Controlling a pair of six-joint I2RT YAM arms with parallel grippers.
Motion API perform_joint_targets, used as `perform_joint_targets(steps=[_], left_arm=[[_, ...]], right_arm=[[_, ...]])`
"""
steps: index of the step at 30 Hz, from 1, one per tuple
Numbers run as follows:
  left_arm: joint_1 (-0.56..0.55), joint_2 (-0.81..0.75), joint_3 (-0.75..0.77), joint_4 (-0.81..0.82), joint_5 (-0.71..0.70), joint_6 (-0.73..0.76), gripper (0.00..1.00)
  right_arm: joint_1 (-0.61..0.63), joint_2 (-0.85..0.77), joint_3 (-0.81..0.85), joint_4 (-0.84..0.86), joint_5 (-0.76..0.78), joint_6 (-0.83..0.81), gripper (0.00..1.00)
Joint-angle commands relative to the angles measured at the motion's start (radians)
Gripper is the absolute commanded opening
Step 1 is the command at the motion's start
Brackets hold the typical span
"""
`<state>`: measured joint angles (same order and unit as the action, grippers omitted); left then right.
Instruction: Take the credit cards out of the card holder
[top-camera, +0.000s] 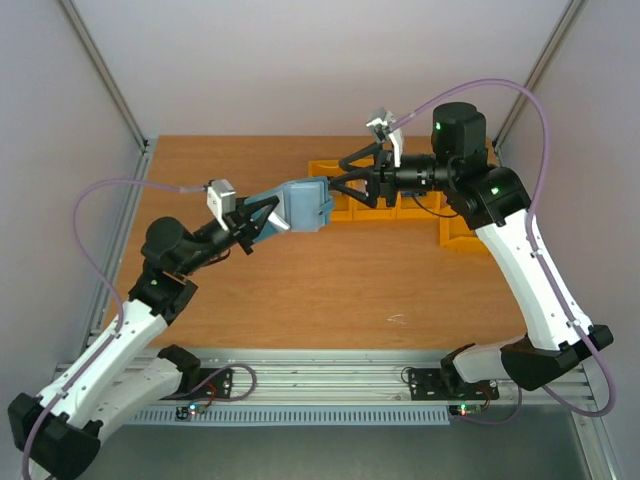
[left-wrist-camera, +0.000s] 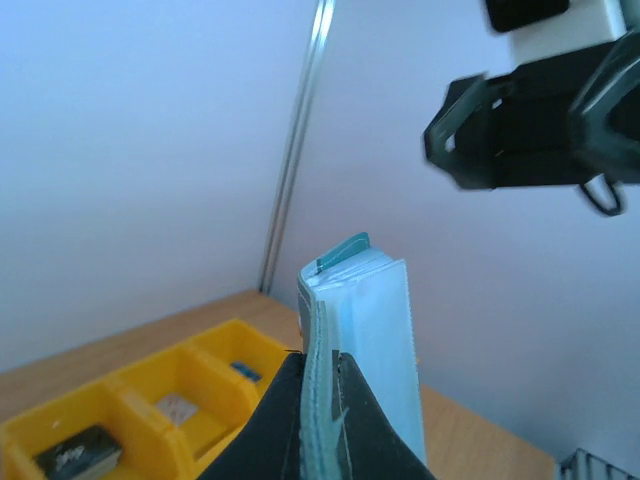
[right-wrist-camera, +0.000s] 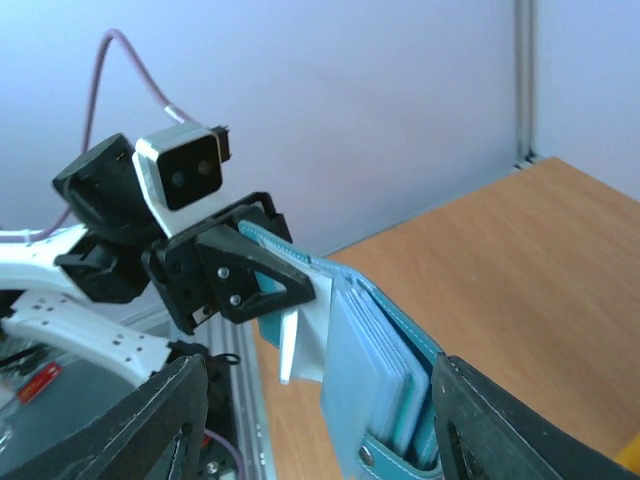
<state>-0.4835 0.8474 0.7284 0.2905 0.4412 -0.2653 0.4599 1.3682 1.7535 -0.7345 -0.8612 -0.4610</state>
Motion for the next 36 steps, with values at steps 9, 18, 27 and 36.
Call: perform_joint_targets(steps=[9, 18, 27, 36], left_arm=[[0.006, -0.075, 0.098, 0.125, 0.099, -0.100, 0.00], [0.006, -0.066, 0.123, 0.100, 0.116, -0.113, 0.00], [0.003, -0.079, 0.105, 0.108, 0.135, -0.120, 0.00], [0.003, -0.107, 0.080, 0.080, 0.120, -0.123, 0.00]], right_arm=[[0.072, -0.024, 0.028, -0.117, -0.059, -0.078, 0.65], [0.143, -0.022, 0.013, -0.129, 0.139, -0.045, 0.61], [0.148, -0.035, -0.019, -0.106, 0.237, -0.026, 0.56], [0.234, 0.021, -0.003, -0.054, 0.143, -0.027, 0.67]])
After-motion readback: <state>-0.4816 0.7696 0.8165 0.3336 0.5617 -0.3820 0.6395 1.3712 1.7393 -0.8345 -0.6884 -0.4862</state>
